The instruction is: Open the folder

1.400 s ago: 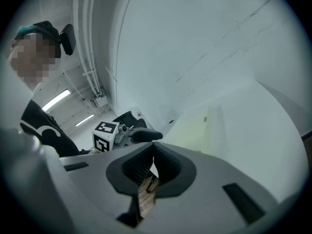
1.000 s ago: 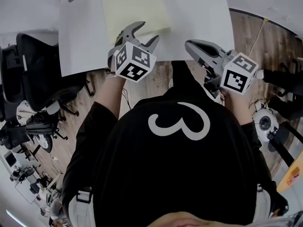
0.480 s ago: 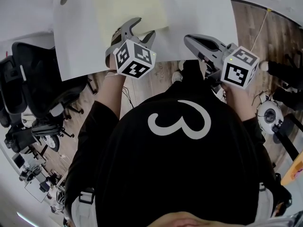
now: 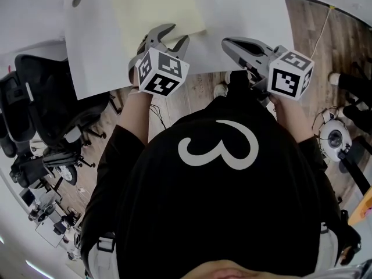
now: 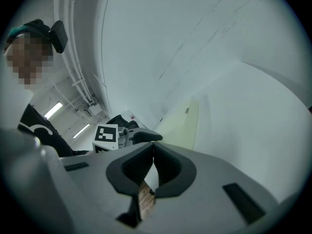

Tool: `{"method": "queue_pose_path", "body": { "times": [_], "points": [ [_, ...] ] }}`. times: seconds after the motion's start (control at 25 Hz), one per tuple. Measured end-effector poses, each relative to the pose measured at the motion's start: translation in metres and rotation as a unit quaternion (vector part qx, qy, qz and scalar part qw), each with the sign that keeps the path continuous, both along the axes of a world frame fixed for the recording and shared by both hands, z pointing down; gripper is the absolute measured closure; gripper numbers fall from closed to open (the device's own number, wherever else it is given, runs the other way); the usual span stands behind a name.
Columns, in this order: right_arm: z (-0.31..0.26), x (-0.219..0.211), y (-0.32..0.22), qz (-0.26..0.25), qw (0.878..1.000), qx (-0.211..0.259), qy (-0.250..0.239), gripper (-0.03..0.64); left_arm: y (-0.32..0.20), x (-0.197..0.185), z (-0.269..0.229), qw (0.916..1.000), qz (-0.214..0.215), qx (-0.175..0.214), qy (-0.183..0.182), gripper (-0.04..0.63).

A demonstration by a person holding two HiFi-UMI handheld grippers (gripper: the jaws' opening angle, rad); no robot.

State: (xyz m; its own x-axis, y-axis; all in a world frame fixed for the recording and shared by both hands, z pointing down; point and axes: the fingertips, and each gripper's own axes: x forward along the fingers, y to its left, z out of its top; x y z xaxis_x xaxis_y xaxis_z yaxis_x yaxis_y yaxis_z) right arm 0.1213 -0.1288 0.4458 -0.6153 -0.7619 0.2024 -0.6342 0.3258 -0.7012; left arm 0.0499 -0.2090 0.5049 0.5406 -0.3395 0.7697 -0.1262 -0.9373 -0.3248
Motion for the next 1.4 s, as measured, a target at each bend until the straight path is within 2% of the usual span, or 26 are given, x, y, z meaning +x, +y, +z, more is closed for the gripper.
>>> {"method": "queue_pose_path", "body": {
  "times": [0.2,0.52,0.68,0.84,1.12,1.4],
  "points": [
    [0.006,-0.002,-0.007,-0.008,1.0,-0.001,0.011,0.592,0.003,0.003,-0.007,0.9999,0.0,-0.008,0.012,0.437],
    [0.023,-0.014,-0.028,-0.028,0.999,-0.003,0.033,0.592,0.003,0.003,-0.011,0.9997,0.017,0.013,0.007,0.495],
    [0.035,-0.016,-0.036,-0.04,0.997,-0.003,0.066,0.592,0.008,0.006,-0.013,0.9994,0.028,0.017,0.009,0.53],
    [0.046,-0.021,-0.048,-0.051,0.994,-0.007,0.093,0.592,0.007,0.005,-0.016,0.9995,0.029,0.011,0.01,0.538],
    [0.052,-0.03,-0.068,-0.074,0.981,0.02,0.178,0.592,0.007,0.004,-0.017,0.9996,0.026,0.008,0.008,0.543],
    [0.05,-0.033,-0.073,-0.077,0.981,0.026,0.176,0.592,0.008,0.005,-0.016,0.9995,0.026,0.009,0.011,0.537]
  ]
}}
